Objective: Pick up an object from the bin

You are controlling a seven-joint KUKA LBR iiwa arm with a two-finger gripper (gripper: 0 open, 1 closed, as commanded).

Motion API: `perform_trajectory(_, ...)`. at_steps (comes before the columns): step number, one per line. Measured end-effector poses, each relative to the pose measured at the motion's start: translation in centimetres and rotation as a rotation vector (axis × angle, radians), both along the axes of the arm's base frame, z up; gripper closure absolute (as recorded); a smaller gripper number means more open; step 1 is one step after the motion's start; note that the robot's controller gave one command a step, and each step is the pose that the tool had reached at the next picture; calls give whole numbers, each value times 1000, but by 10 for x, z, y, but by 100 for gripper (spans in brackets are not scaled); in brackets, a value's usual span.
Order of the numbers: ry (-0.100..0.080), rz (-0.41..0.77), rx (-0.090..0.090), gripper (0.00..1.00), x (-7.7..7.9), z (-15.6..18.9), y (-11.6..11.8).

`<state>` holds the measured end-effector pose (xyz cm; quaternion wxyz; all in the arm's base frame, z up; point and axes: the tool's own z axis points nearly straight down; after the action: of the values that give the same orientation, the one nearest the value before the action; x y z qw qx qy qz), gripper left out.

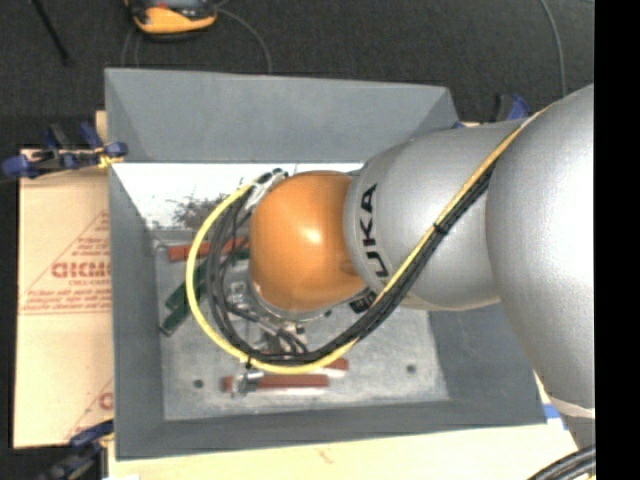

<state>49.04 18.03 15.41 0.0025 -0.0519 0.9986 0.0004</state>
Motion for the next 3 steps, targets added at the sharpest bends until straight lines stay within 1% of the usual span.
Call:
perform_trajectory(1, 2, 109, -4, 0, 16, -1, -69)
perform_trajectory(2, 3, 53, 0, 0, -10, -19, -71)
perform_trajectory(3, -20, 125, 2, 0, -9, -79, -69)
